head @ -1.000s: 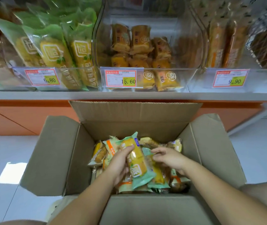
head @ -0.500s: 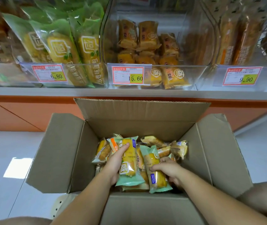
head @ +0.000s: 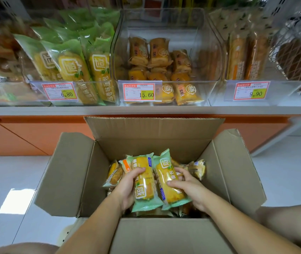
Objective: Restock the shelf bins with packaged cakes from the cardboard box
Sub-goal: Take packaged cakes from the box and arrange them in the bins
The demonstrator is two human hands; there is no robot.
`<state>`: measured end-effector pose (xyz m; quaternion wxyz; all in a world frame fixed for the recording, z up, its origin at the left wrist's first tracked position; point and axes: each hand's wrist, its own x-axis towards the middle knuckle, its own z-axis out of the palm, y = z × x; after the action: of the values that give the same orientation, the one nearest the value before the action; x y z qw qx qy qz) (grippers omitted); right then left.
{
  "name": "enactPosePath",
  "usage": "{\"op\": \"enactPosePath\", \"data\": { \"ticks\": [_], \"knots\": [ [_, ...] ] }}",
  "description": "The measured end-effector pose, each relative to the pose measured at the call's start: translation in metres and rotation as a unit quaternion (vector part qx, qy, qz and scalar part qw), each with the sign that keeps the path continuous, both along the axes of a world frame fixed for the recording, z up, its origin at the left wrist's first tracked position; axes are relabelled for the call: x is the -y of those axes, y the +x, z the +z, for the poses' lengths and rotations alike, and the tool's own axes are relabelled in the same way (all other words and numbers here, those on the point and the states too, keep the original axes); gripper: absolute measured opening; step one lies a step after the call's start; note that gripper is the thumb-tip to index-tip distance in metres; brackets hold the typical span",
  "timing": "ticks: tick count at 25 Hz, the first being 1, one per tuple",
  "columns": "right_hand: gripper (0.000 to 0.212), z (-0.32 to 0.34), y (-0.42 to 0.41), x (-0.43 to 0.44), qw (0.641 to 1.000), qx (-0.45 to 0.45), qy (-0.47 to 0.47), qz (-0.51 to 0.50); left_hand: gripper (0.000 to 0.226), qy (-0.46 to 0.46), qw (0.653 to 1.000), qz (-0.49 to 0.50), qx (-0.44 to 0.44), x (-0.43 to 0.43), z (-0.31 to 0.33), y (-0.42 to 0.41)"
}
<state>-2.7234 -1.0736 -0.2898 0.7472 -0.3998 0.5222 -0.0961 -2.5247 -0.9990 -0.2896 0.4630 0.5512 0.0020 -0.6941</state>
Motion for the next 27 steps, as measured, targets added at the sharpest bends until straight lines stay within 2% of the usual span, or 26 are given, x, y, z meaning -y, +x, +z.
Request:
{"op": "enactPosePath", "data": {
  "ticks": [10,12,14,17,19,22,23,25,27],
  "knots": [
    [0.073,0.043,0.001,0.004,0.995,0.099,0.027,-0.022,0.062,-0.079,0.997,0.003,-0.022,0.007,0.047,-0.002],
    [0.080,0.065,0.010,0.004,0.996,0.088,-0.014,-0.014,0.063,-0.099,0.995,-0.002,-0.024,0.009,0.066,0.002],
    [0.099,0.094,0.023,0.007,0.994,0.076,-0.075,0.007,0.064,-0.133,0.991,-0.001,-0.018,0.011,0.092,0.012],
    [0.112,0.147,0.049,0.015,0.977,0.096,-0.187,0.023,0.071,-0.197,0.980,0.017,0.032,0.011,0.144,0.045],
    [0.104,0.189,0.074,0.019,0.956,0.096,-0.274,0.031,0.070,-0.232,0.967,0.051,0.091,0.007,0.182,0.075],
    [0.056,0.252,0.127,0.027,0.920,0.127,-0.370,0.023,0.061,-0.289,0.936,0.124,0.157,-0.004,0.233,0.124],
    [0.049,0.266,0.149,0.031,0.908,0.138,-0.395,0.020,0.051,-0.308,0.923,0.150,0.175,-0.008,0.246,0.139],
    [0.046,0.286,0.198,0.035,0.889,0.163,-0.428,0.010,0.027,-0.327,0.901,0.198,0.203,-0.013,0.260,0.170],
    [0.043,0.294,0.244,0.033,0.873,0.159,-0.460,0.002,0.023,-0.324,0.892,0.227,0.216,-0.016,0.260,0.199]
  ]
}}
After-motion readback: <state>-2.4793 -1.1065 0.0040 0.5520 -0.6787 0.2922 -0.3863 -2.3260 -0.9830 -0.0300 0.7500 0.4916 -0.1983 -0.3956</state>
